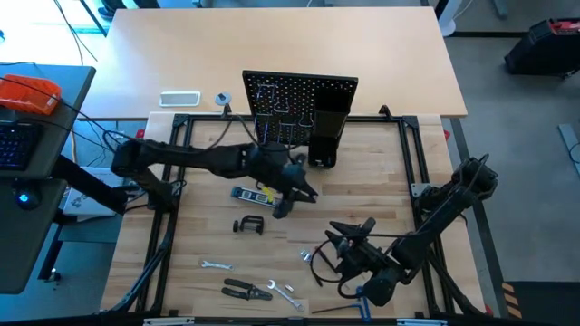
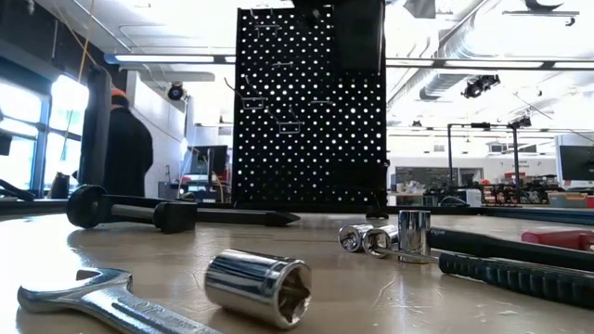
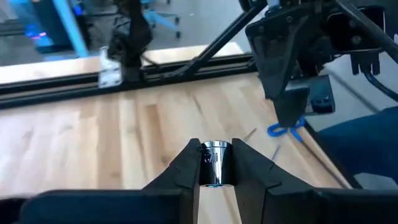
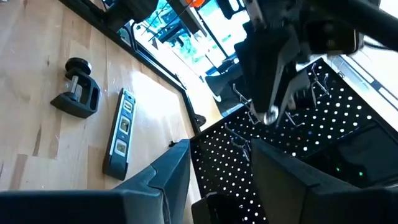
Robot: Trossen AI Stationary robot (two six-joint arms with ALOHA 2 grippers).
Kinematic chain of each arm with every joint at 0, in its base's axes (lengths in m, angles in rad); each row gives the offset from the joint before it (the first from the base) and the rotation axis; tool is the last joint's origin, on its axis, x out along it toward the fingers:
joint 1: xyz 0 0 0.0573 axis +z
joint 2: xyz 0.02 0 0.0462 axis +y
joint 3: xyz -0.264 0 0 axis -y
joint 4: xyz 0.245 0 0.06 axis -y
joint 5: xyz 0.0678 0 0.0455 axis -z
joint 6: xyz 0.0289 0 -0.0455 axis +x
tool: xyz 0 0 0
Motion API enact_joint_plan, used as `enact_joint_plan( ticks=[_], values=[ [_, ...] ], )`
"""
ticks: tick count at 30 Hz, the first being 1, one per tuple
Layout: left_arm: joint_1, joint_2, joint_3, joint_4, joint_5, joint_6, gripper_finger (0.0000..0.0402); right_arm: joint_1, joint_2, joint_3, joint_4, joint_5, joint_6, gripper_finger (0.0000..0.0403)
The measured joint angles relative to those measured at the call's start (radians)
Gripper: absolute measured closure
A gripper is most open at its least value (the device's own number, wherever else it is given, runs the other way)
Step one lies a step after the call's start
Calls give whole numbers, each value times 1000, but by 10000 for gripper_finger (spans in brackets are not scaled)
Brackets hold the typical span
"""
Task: Hang tools onto peg board
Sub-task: Put the top center socket into the bottom peg board bin
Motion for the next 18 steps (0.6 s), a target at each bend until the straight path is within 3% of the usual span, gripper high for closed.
enact_joint_plan(
  ticks=[18],
  values=[
    [-142, -368, 0, -429, -436, -78, 350, -69, -12, 0, 53, -143, -114, 242]
  ],
)
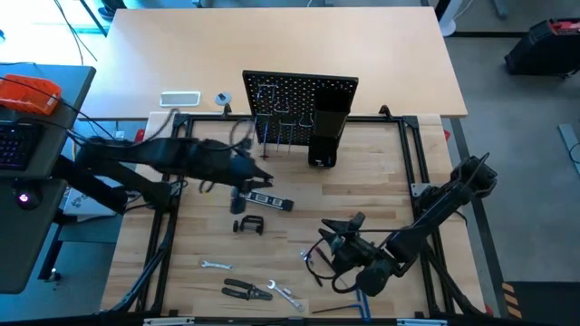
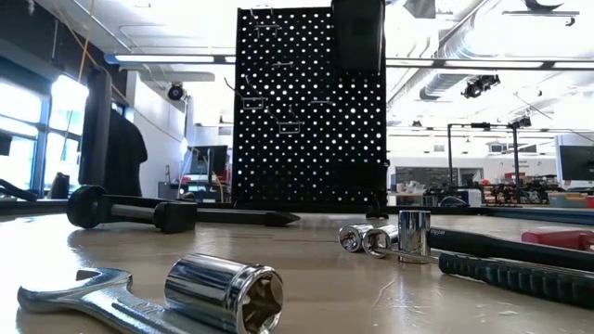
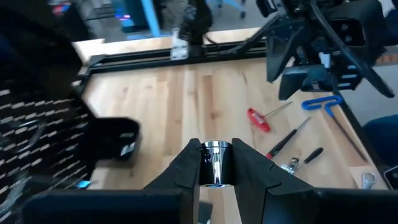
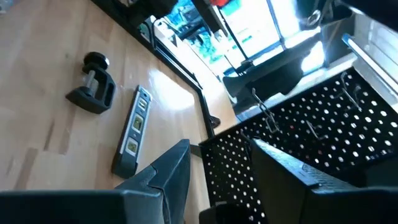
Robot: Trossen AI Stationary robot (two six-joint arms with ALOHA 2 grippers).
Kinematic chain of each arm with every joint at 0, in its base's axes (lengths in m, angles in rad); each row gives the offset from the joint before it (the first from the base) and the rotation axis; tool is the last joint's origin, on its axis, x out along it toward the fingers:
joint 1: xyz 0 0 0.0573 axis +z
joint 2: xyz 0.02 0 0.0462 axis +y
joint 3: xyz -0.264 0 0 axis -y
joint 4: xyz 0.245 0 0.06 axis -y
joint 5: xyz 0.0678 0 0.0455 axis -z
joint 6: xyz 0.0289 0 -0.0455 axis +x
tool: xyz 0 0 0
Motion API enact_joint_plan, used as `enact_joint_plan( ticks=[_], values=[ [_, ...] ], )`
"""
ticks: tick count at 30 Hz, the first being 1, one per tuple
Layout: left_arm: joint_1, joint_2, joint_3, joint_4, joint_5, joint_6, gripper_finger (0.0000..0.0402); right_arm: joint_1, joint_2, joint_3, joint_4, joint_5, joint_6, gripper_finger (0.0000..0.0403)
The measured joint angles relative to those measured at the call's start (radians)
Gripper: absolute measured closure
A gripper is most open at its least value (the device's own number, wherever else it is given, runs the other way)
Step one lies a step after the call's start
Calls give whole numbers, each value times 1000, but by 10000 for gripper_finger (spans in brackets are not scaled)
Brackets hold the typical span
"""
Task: Hang tools onto peg board
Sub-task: Put the top center socket into the bottom peg board bin
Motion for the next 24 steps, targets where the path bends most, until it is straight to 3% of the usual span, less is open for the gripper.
enact_joint_plan(
  ticks=[5, 11, 19, 24],
  values=[
    [-69, -91, -31, -60, -122, -65, 350, -11, -43, 0, -1, -70, -22, 242],
    [-129, -204, -219, 9, -187, -157, 350, -22, -171, -3, -13, -188, -49, 242],
    [-176, -320, -606, 515, -187, -177, 350, -23, -352, -8, -218, -258, 31, 242],
    [-172, -307, -844, 984, -159, -177, 350, -23, -494, -116, -243, -267, 120, 242]
  ],
)
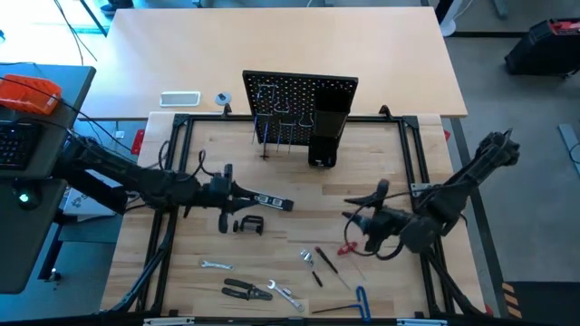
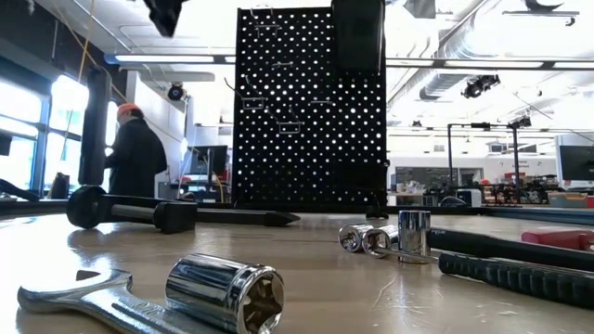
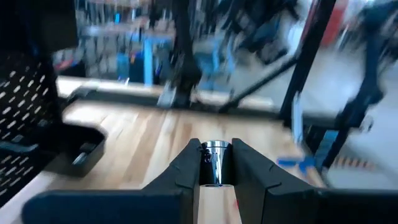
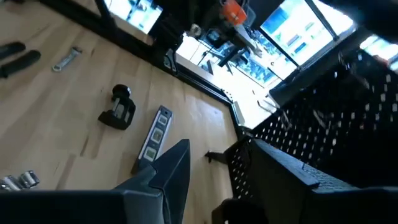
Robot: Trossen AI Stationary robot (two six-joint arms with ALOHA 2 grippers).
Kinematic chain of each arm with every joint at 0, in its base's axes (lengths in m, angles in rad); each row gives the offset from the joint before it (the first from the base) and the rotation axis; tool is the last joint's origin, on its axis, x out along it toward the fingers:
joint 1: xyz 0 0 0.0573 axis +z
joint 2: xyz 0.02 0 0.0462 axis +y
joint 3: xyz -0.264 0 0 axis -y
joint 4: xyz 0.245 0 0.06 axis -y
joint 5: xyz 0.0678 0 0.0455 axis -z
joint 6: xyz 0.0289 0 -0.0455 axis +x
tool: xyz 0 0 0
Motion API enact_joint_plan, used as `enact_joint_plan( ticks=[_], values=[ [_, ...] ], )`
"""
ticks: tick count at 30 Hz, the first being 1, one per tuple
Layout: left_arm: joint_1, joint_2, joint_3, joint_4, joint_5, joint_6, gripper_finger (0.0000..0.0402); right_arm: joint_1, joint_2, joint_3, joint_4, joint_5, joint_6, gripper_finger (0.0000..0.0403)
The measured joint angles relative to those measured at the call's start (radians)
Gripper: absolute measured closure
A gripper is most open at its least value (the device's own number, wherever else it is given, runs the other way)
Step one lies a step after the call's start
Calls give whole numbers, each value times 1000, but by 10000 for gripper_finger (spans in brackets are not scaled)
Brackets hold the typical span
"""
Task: Hang tools onto peg board
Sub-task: Put the top center socket into the bottom peg board bin
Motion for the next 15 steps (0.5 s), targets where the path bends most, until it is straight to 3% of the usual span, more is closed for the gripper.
enact_joint_plan(
  ticks=[3, 7, 11, 15],
  values=[
    [1, 41, -120, 278, 1, -3, 350, 2, -101, -112, 65, 0, 50, 242],
    [1, 138, -207, 562, 2, -31, 350, -1, -182, -310, 364, -40, -8, 242],
    [18, 281, -214, 714, 46, -68, 350, -37, -161, -476, 755, -128, -150, 242],
    [45, 446, -179, 890, 107, -86, 350, -103, -74, -535, 935, -189, -199, 242]
  ],
)
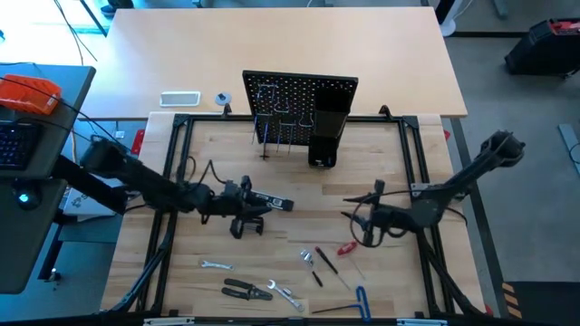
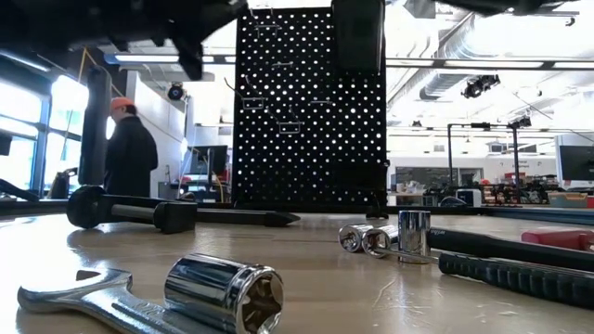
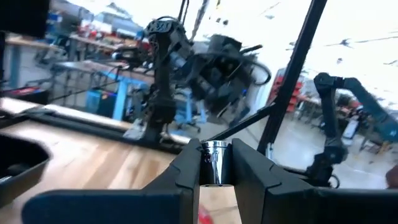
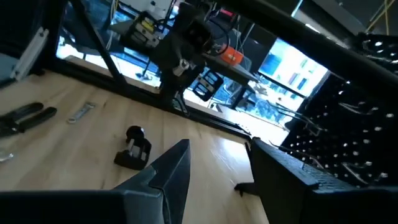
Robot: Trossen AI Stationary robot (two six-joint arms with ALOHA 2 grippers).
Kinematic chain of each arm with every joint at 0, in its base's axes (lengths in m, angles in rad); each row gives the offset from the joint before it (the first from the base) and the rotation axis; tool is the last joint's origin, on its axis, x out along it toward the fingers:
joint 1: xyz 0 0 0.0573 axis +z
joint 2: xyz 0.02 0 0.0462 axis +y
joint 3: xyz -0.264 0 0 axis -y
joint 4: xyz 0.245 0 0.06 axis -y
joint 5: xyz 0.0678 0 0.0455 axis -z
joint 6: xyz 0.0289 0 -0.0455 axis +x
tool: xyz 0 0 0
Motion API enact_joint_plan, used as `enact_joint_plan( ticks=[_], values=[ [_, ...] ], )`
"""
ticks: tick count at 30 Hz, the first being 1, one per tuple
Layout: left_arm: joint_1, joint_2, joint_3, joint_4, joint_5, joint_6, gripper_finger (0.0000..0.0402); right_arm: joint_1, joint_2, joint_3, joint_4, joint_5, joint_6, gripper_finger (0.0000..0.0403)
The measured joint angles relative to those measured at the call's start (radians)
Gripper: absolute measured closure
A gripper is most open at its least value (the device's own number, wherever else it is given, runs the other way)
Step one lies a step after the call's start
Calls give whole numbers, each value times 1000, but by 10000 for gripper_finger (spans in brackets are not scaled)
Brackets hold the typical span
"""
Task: Hang tools onto peg board
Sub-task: Put the top center socket into the bottom peg board bin
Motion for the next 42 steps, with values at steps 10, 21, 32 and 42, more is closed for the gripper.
enact_joint_plan(
  ticks=[10, 21, 32, 42],
  values=[
    [76, 261, 143, 188, 166, -80, 350, -75, 278, 187, 7, -33, -154, 242],
    [78, 323, 199, 258, 182, -79, 350, -125, 441, 330, 5, -31, -232, 186],
    [76, 365, 229, 315, 201, -64, 350, -138, 508, 435, 7, -53, -297, 192],
    [71, 386, 255, 341, 213, -26, 350, -150, 517, 455, 59, -64, -325, 192]
  ],
)
